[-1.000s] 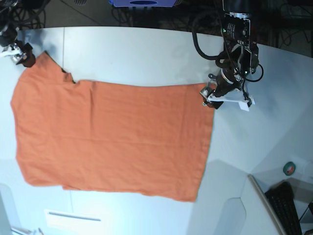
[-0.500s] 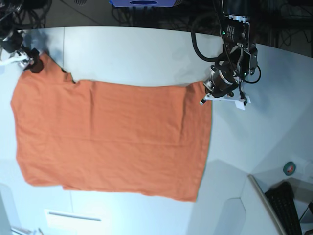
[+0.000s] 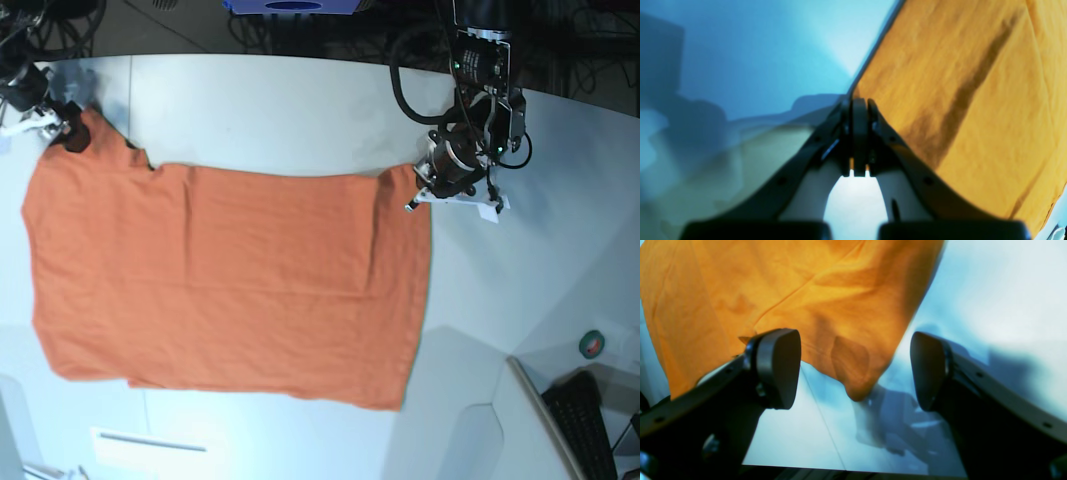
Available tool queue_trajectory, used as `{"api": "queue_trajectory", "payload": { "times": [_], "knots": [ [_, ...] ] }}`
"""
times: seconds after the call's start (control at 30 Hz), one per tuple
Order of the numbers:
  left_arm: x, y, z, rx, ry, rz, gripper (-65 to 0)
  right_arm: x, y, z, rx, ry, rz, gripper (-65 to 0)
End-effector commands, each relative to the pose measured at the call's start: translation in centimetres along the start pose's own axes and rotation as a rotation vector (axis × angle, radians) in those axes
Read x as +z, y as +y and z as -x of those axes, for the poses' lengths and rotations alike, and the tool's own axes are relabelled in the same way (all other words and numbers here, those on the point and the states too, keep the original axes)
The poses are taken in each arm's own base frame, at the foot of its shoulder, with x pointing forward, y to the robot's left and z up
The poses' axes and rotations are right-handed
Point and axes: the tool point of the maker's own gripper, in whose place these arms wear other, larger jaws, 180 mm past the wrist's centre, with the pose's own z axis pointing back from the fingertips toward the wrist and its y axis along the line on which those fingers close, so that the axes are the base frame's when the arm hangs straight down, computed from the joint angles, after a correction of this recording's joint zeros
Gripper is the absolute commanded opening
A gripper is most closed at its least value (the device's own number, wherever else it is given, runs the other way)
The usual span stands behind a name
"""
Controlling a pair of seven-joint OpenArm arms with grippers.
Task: Layout the t-shirt on the table in an organized manner, then fold the t-shirt properly
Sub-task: 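Hold the shirt corners with both grippers and pull them apart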
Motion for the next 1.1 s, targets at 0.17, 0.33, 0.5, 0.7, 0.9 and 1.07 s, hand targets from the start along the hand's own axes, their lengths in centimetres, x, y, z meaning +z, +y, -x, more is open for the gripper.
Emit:
{"api": "queue_trajectory", "payload": {
  "times": [0.17, 0.33, 0.5, 0.7, 0.9, 1.07],
  "knots": [
    [0.2, 0.0, -0.2, 0.003, 0.001, -0.006, -65.0, 0.1, -0.2, -0.3, 0.014, 0.013, 0.011, -30.5],
    [0.2, -0.1, -0.2, 0.003, 0.000, -0.005, -65.0, 0.0, -0.1, -0.4, 0.015, 0.010, 0.010, -30.2],
    [0.2, -0.1, -0.3, 0.003, -0.001, -0.004, -65.0, -0.2, 0.3, -0.9, 0.017, 0.000, 0.002, -30.6],
    [0.2, -0.1, -0.3, 0.003, -0.001, -0.004, -65.0, -0.7, 0.7, -1.3, 0.006, -0.005, -0.010, -30.9],
    [0.2, -0.1, -0.3, 0.003, -0.001, -0.004, -65.0, -1.3, 0.4, -0.7, -0.022, 0.013, -0.010, -52.8],
    [0.2, 0.0, -0.2, 0.003, 0.001, -0.007, -65.0, -1.1, 0.3, -1.1, -0.022, 0.003, -0.008, -65.0]
  ]
}}
